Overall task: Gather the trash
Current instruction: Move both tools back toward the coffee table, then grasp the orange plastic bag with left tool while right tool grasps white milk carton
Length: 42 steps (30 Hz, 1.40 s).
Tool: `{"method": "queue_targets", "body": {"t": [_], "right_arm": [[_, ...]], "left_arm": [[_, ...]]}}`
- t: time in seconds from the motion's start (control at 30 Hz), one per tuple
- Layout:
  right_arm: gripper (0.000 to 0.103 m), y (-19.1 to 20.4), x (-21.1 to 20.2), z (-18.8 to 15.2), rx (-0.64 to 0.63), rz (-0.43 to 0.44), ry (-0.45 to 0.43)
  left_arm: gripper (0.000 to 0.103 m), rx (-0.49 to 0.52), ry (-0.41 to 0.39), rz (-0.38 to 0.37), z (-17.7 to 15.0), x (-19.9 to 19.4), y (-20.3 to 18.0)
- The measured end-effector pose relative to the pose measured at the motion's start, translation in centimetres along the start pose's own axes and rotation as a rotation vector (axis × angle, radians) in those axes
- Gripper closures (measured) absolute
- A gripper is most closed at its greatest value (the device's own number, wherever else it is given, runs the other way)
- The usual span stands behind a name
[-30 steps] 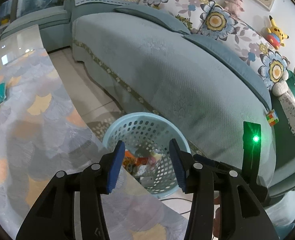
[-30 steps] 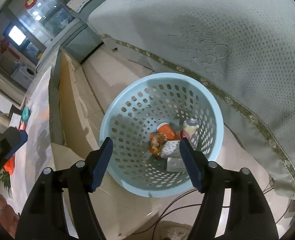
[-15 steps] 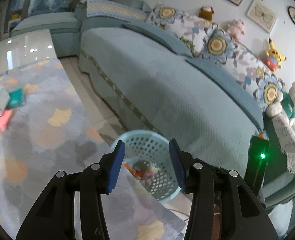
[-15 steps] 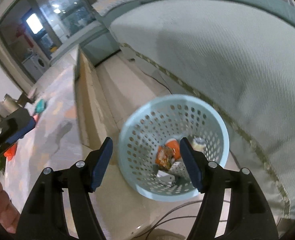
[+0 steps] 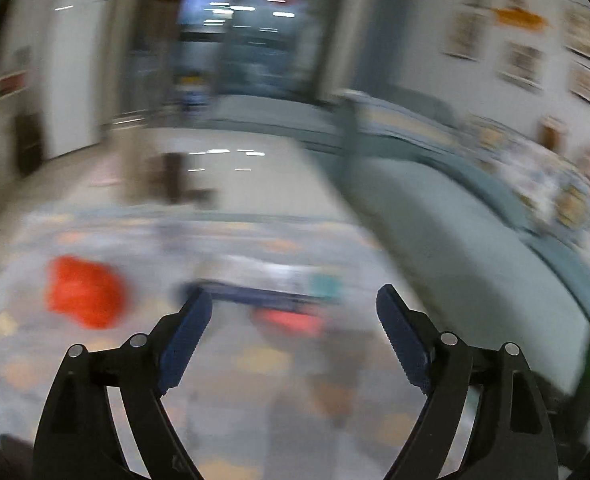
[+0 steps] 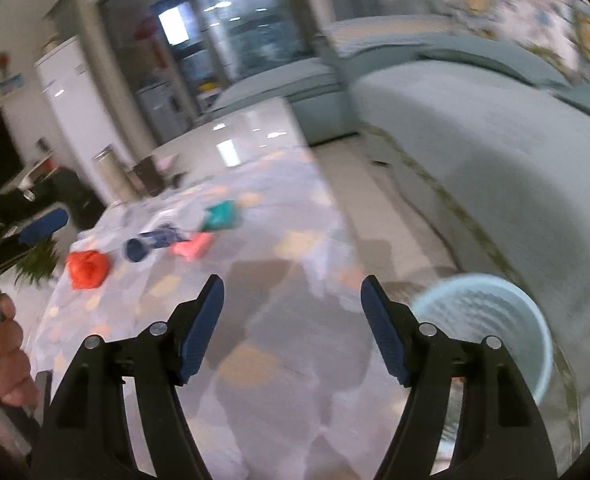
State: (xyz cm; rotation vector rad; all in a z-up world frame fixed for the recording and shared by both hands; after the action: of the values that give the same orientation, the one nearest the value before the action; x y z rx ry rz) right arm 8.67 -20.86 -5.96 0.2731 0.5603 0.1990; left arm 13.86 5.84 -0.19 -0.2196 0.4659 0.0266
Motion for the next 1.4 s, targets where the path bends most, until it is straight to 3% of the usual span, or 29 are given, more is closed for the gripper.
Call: {"method": "queue_targets", "body": {"t": [0.13, 0.23, 0.33, 0.47, 0.6, 0.63, 0.73, 0.83, 0.93, 1.1, 1.3, 1.4], "right_arm": [[0.031, 6.9, 4.1, 1.8, -0.152, 0.068, -0.005], [0.028, 11.3, 7.5, 2.7, -0.251, 0.117, 0.017], [0.025, 13.9, 10.9, 3.3, -0.32, 0.139, 0.052], [0.024, 16.3, 15.3, 4.2, -0.408, 0.133, 0.083], [0.024, 16.9, 18.7, 4.9, -0.454, 0.125, 0.136], [0.023, 16.8, 19.8, 5.1, -0.45, 0.121, 0.152], [0.023, 16.1, 21.9, 5.3, -0.404, 0.14, 0.205], [0.025, 15.8, 23.1, 4.5, -0.349, 0.209, 0.286], [0.035, 16.4, 22.3, 3.1, -0.329, 0.285, 0.334], [0.035, 19.8, 18.4, -0.3, -0.417, 0.418, 0.385], [0.028, 22.1, 19.8, -0.4, -0.467, 0.268, 0.346], [0.027, 22.7, 21.9, -1.1, -0.481, 0.185, 0.383]], "left_arm": [[0.02, -0.157, 0.0, 0.247, 0.3, 2.3, 10.2], [0.02, -0.25, 0.022, 0.325, -0.1, 4.5, 14.9], [0.02, -0.311, 0.045, 0.351, -1.0, 6.9, 18.2], [0.024, -0.368, 0.089, 0.329, -2.8, 9.7, 19.3], [0.04, -0.366, 0.139, 0.324, -4.4, 11.6, 19.8], [0.054, -0.355, 0.131, 0.32, -4.1, 11.5, 19.7], [0.067, -0.322, 0.131, 0.298, -4.2, 11.3, 19.4], [0.071, -0.324, 0.112, 0.274, -4.1, 11.0, 19.4], [0.072, -0.344, 0.104, 0.245, -4.2, 11.3, 19.6], [0.072, -0.35, 0.098, 0.227, -4.3, 11.4, 19.4], [0.072, -0.355, 0.093, 0.211, -4.4, 11.4, 19.3], [0.072, -0.353, 0.089, 0.205, -4.3, 11.4, 19.2]]}}
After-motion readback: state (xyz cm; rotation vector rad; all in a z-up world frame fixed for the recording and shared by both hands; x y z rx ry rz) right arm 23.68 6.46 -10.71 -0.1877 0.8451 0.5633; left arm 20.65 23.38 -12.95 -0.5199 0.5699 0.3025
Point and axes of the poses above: each gripper's, at about its wrist camera, not at the fingertips, and x roughly the way its jaws point, y to its left, z to its top, the point moved 4 cm from there along x, roughly the way its jaws point, and after that the axes turned 7 degrees about -y, right-handed, at the moved point
